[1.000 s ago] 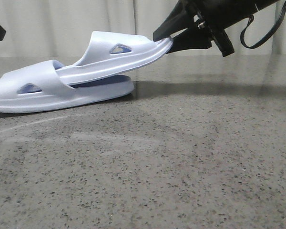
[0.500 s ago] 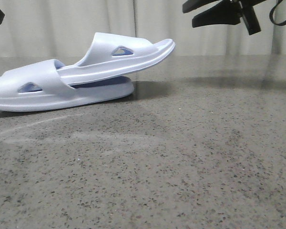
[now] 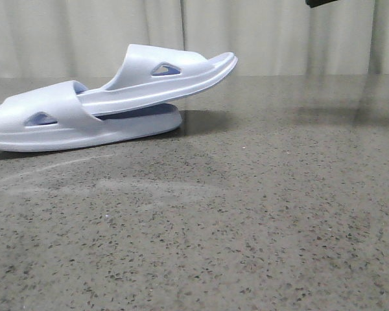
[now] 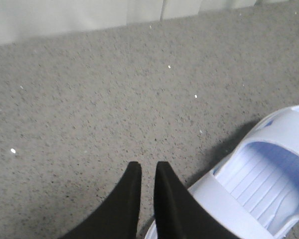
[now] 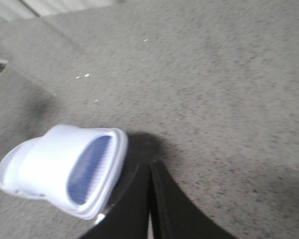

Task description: Insert blue slippers together front up

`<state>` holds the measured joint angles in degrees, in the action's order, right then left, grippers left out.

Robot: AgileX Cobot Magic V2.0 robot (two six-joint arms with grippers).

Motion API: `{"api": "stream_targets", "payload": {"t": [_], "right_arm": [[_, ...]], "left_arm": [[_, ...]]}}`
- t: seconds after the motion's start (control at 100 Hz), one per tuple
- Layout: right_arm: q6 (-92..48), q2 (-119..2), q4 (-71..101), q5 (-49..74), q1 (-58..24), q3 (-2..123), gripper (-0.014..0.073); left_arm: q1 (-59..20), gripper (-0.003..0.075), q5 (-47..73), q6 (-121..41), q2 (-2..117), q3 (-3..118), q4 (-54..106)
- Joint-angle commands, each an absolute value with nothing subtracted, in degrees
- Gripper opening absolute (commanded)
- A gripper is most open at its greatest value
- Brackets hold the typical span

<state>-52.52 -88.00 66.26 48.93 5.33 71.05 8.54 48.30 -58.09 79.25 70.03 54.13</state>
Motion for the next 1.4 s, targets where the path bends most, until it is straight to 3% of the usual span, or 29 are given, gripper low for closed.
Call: {"api": "stream_targets", "payload": {"t": [0.0,0.18,0.4,0.68,1.0,1.39], "right_arm": [[-54.21,-82.64,68.27,42.78,5.76,68.39,-0.0084],[-56.61,-75.18,68.27,31.43,5.64,59.72,-0.0084],[-59.19,-65.58,68.27,21.90,5.39,49.05,-0.0084],[-63.65,-50.62,68.27,10.66,4.05,31.86,-0.0085],[-64.18,-37.29,68.37,9.17,4.05,19.25,-0.0085],[-64.18,-36.63,71.28,10.59,4.05,18.32,-0.0085]], "left_arm": [[7.98,0.0015,41.04,-61.24,73.30,68.16,59.27],[2.39,0.0015,25.95,-64.77,63.20,57.22,59.56],[-9.85,0.0015,6.55,-64.75,54.72,43.97,58.61],[-21.68,0.0015,-8.62,-64.75,47.65,29.46,63.86],[-24.46,0.0015,-10.95,-64.75,38.82,22.05,69.66],[-24.46,0.0015,-12.22,-64.75,37.38,20.88,69.66]]}}
